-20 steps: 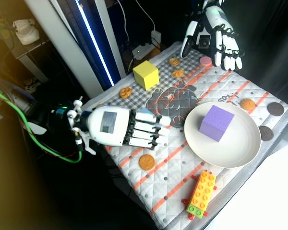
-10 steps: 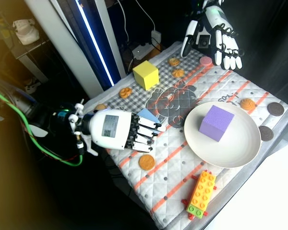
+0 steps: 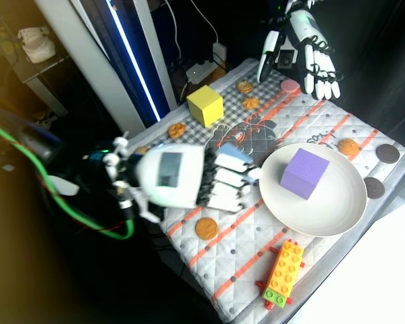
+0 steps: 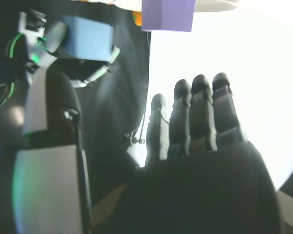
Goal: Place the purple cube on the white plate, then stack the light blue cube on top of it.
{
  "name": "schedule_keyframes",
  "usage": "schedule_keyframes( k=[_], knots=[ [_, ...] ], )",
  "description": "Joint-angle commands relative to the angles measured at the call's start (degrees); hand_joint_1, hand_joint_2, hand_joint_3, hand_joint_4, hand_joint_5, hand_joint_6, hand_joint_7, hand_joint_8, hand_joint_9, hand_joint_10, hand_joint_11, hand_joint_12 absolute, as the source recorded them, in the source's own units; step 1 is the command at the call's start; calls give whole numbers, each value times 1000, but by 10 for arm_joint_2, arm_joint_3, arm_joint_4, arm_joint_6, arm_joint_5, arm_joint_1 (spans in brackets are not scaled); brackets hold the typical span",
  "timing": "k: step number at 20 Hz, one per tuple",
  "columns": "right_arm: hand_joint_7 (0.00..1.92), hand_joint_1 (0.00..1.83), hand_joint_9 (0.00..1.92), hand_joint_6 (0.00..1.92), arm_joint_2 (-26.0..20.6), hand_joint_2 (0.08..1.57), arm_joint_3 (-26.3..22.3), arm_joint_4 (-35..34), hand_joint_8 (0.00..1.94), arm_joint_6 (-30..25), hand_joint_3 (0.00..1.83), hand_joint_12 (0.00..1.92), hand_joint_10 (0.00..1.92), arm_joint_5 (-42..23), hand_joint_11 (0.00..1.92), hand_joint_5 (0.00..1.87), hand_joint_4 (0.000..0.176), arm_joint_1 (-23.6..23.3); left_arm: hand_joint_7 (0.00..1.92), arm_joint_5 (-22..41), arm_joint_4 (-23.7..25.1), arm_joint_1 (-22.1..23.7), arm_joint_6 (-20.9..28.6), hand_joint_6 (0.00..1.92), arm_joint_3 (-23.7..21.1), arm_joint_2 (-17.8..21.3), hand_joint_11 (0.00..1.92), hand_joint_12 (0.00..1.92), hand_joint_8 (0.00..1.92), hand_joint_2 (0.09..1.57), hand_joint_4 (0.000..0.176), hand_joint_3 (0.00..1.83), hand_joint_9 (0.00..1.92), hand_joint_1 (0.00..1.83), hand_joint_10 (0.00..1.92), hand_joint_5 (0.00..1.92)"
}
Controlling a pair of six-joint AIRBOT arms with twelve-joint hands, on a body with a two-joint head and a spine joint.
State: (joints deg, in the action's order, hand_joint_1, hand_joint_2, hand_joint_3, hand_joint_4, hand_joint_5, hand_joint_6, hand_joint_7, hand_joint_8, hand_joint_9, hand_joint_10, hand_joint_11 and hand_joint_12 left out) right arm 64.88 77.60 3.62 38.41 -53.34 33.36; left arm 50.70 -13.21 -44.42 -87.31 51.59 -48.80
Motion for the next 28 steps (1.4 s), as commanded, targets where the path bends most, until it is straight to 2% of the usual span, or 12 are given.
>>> schedule_keyframes(
  k=[1,4,5,8,10,11,13,21,22,23,26,28],
  knots=[
    [1059,1366,961,1093,4,1104,10,-15,796,-2,0,1013,1112,-54,796,894,0,-17,215,68,-3,-1,3,11,0,0,0,0,7,913,106,0,152,973,18,223],
    [1045,1370,1039,1051,35,1090,40,-12,807,-2,1,892,1014,-16,892,912,0,-60,208,66,-7,-5,3,9,1,0,7,3,3,918,125,1,158,950,17,228],
    [1077,1372,1045,1002,51,1083,54,-4,741,-2,0,940,1031,6,902,933,0,-78,211,63,-7,-5,3,12,1,0,29,14,4,921,113,2,166,952,18,241],
    [1150,1377,1050,905,90,1072,89,22,583,-2,0,1253,1115,62,852,960,0,-119,219,61,-5,-5,3,10,3,0,0,0,4,917,110,1,174,938,15,252],
    [1119,1374,1035,960,111,1079,103,32,631,-2,0,1199,1103,81,796,946,0,-139,217,58,-3,-3,3,10,6,-2,24,11,2,912,109,0,173,955,12,263],
    [1148,1376,1036,952,117,1075,107,38,579,-2,0,1194,1100,84,823,953,0,-142,215,55,-3,-1,3,11,8,-5,29,14,1,916,115,1,173,952,11,269],
    [1177,1379,1053,948,128,1067,112,44,524,-2,0,1168,1060,87,822,963,0,-143,221,48,0,3,3,9,14,-10,26,12,3,926,104,5,179,925,10,274],
    [1118,1377,1006,1066,162,1080,135,45,640,-2,1,972,1037,99,781,947,0,-145,231,40,12,13,3,8,21,-18,21,9,2,917,90,0,180,947,5,294],
    [1113,1375,1001,1060,164,1083,137,45,663,-2,0,997,1048,100,764,942,0,-145,227,40,13,13,3,1,21,-18,3,319,1,924,95,0,194,944,0,303],
    [1107,1375,1009,1028,167,1082,139,45,685,-2,1,1049,1066,104,761,937,0,-145,230,40,13,14,3,2,21,-18,0,443,1,919,98,0,208,947,3,302],
    [1050,1366,906,1004,174,1101,149,49,810,-2,0,1154,1172,127,619,971,0,-145,231,39,16,16,3,1,22,-19,0,164,0,915,97,1,203,943,6,298],
    [1095,1370,930,946,177,1091,157,51,746,-2,0,1189,1173,141,618,975,0,-145,237,38,16,16,3,2,22,-20,0,512,1,906,103,0,227,955,9,295]
  ],
)
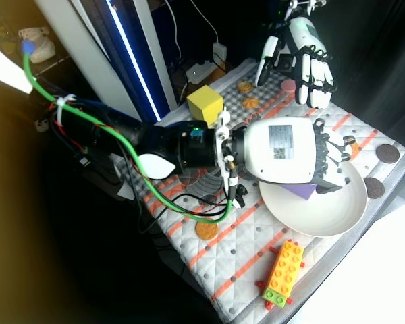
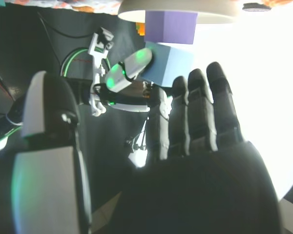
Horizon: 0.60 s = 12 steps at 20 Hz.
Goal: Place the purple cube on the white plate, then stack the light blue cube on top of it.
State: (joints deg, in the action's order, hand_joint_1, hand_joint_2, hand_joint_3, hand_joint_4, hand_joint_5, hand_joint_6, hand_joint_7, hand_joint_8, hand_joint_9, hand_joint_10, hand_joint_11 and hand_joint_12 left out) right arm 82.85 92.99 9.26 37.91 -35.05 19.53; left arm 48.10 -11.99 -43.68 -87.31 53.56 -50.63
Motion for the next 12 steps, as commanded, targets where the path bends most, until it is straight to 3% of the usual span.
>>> schedule_keyframes(
  k=[1,2,4,5,6,7,8,9,10,11,12],
  knots=[
    [1104,1370,933,958,-2,1090,4,-6,725,4,0,1185,1166,-41,609,973,0,-6,235,64,4,8,3,1,2,-2,0,510,0,905,105,0,227,959,5,293],
    [1102,1373,955,936,-2,1085,4,-6,723,4,0,1147,1150,-40,660,979,0,-6,232,63,4,8,3,1,2,-2,0,361,0,913,105,1,226,942,2,288],
    [1087,1372,948,917,-3,1087,5,-6,768,4,0,1211,1149,-39,623,986,0,-6,244,63,3,8,3,1,2,-2,0,459,1,920,103,1,243,955,4,297],
    [1075,1374,959,874,-3,1092,5,-5,806,4,1,1280,1201,-36,636,959,0,-6,259,63,3,8,6,5,2,-3,0,603,5,912,86,0,263,969,9,316],
    [1075,1374,959,874,-3,1092,5,-5,806,4,1,1280,1201,-34,636,959,0,-6,259,63,4,8,8,5,2,-3,0,603,5,912,86,0,263,969,9,316],
    [1087,1287,961,883,-3,1105,5,-3,954,4,0,1403,937,-32,716,927,0,-6,257,64,4,8,11,5,2,-3,0,607,3,910,98,0,251,973,3,318],
    [1065,1252,969,1031,-3,1131,5,-3,999,4,0,1372,637,-31,723,842,0,-6,253,64,4,8,11,2,2,-3,0,563,1,911,98,0,246,966,1,319],
    [916,1122,928,405,-3,1088,5,-3,414,4,0,1308,367,-30,629,720,0,-6,249,64,4,8,12,1,2,-3,0,616,3,912,94,0,245,963,0,321],
    [773,1044,755,111,-3,1045,4,-3,137,4,0,1253,184,-29,360,621,0,-6,239,64,4,8,12,9,2,-3,0,743,7,916,96,1,245,954,1,309],
    [474,904,582,4,-3,1000,1,-3,5,4,0,1199,67,-28,207,365,41,-6,238,64,3,7,14,5,2,-3,0,719,4,917,96,0,237,964,3,307],
    [474,904,582,4,-3,1000,0,-3,5,4,0,1199,67,-28,207,365,41,-6,238,64,3,7,15,5,2,-3,0,719,4,917,96,0,237,964,3,307]
  ],
)
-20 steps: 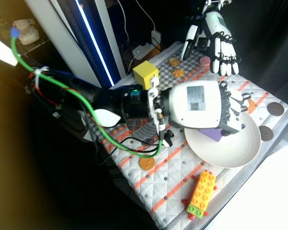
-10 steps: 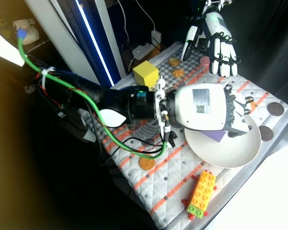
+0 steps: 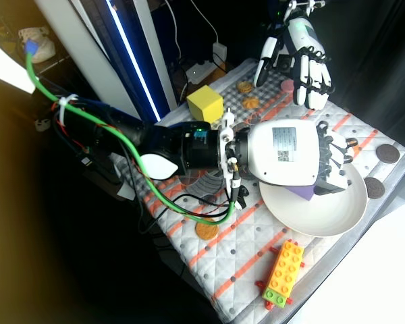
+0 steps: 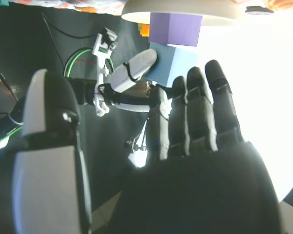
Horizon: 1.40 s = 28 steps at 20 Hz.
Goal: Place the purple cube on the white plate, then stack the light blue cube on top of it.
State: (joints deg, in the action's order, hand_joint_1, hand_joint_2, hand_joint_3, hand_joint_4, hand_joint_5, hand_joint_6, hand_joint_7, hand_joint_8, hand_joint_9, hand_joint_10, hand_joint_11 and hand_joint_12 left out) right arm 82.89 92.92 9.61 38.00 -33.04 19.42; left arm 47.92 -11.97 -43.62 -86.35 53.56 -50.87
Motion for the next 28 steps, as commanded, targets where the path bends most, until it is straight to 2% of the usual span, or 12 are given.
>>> schedule_keyframes(
  k=[1,3,8,10,11,13,17,18,20,24,27,28],
  knots=[
    [441,846,542,0,-3,985,-1,-7,0,3,0,1184,44,-49,164,255,67,-5,236,66,3,7,7,3,2,0,0,646,1,918,89,0,230,974,1,311],
    [329,797,462,0,-3,959,-2,-7,0,3,0,1159,5,-49,113,97,105,-5,251,68,3,7,7,4,2,0,0,572,3,912,88,0,236,971,2,330],
    [244,743,383,0,-3,936,-4,-7,0,3,0,1194,1,-49,46,7,112,-5,276,70,3,7,7,1,2,0,0,591,2,917,82,0,253,976,3,340],
    [250,747,389,0,-3,920,-6,-7,1,3,0,1184,3,-49,68,0,133,-5,260,70,3,6,7,2,1,0,0,600,1,916,68,0,248,980,1,338],
    [138,821,286,0,-3,918,-7,-7,0,3,0,1155,0,-49,11,0,164,-5,255,70,2,6,7,0,1,0,0,636,0,916,64,0,238,963,0,327],
    [27,808,166,0,-3,903,-10,-7,0,3,0,1121,0,-49,1,0,174,-5,262,72,2,6,9,1,1,0,0,712,2,925,60,1,248,959,3,330],
    [0,674,0,0,-31,868,-35,-6,0,3,0,927,0,-86,0,0,176,-5,280,85,0,4,22,4,2,3,0,639,3,947,42,3,246,966,5,336],
    [0,704,0,0,-47,861,-46,-9,0,3,0,189,0,-101,0,0,176,-5,273,86,0,2,29,3,2,6,0,617,2,955,59,2,230,1006,1,342],
    [0,724,0,0,-73,859,-62,-18,0,3,2,7,0,-127,0,0,176,-2,294,92,0,0,39,2,2,13,0,487,3,943,58,0,213,1038,3,348],
    [0,710,0,0,-140,850,-118,-51,0,18,0,0,0,-219,0,0,176,44,231,123,1,-11,84,1,-1,33,0,303,2,938,43,0,149,1054,3,323],
    [0,726,0,0,-190,820,-162,-77,0,32,0,0,0,-289,0,0,176,92,199,166,0,-33,114,0,-12,57,31,39,0,980,104,8,111,844,7,270],
    [0,746,0,0,-221,786,-188,-96,0,34,0,0,0,-332,0,0,176,126,190,195,-1,-48,137,0,-18,69,36,37,0,984,103,8,105,804,4,266]
  ],
)
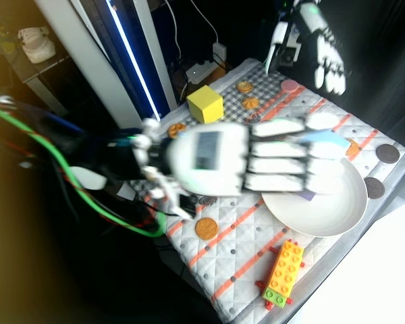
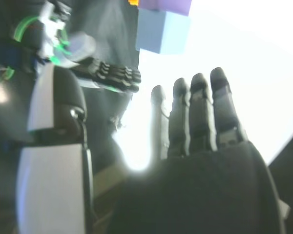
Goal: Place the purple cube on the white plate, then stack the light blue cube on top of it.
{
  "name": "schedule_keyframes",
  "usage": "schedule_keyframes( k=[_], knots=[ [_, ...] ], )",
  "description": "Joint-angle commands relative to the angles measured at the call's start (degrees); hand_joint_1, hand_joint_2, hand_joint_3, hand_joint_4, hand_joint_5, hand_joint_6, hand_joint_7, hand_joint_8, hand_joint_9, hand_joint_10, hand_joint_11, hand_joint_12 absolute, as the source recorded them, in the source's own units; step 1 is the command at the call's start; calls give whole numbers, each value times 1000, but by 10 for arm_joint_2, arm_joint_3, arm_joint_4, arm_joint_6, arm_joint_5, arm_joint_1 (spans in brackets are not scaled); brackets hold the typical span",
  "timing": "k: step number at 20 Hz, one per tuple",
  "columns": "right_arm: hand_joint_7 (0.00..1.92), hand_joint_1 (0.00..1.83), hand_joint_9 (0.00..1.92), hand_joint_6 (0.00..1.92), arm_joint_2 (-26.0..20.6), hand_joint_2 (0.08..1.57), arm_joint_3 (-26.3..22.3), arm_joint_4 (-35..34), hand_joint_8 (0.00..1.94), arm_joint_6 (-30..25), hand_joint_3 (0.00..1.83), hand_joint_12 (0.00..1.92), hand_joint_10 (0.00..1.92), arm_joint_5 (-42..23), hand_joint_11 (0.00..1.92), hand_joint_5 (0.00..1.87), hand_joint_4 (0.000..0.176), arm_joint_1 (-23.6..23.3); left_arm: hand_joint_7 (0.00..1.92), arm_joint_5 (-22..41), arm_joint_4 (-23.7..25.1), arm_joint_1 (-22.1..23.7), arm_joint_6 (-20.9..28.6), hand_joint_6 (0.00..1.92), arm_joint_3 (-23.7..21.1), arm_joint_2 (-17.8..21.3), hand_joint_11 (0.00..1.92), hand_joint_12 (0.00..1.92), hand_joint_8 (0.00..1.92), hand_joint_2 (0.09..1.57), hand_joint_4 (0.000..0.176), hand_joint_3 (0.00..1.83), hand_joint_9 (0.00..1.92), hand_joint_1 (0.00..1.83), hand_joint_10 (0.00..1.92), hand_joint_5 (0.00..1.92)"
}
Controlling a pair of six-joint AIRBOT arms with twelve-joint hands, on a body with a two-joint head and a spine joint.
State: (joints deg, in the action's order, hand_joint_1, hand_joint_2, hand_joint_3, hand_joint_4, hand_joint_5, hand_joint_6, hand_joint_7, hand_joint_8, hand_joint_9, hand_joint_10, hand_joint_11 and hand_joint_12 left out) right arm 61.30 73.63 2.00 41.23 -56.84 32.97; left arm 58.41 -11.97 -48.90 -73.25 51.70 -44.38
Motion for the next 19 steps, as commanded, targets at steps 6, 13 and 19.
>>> schedule_keyframes(
  k=[6,13,19],
  knots=[
    [0,882,0,0,-90,819,-91,-125,0,2,0,0,0,-300,0,0,176,198,130,221,-18,-66,156,0,9,27,0,679,3,1048,120,1,118,753,6,13],
    [11,638,0,11,-100,1082,-140,-170,1,-40,14,0,0,-441,0,180,55,326,7,368,-43,-132,268,52,14,0,0,551,0,1083,126,16,30,509,0,153],
    [0,92,0,0,-101,1183,-145,-81,0,-40,0,45,0,-442,0,111,144,275,85,408,-58,-154,350,131,35,-16,0,0,3,1387,87,6,71,37,14,103]
  ],
)
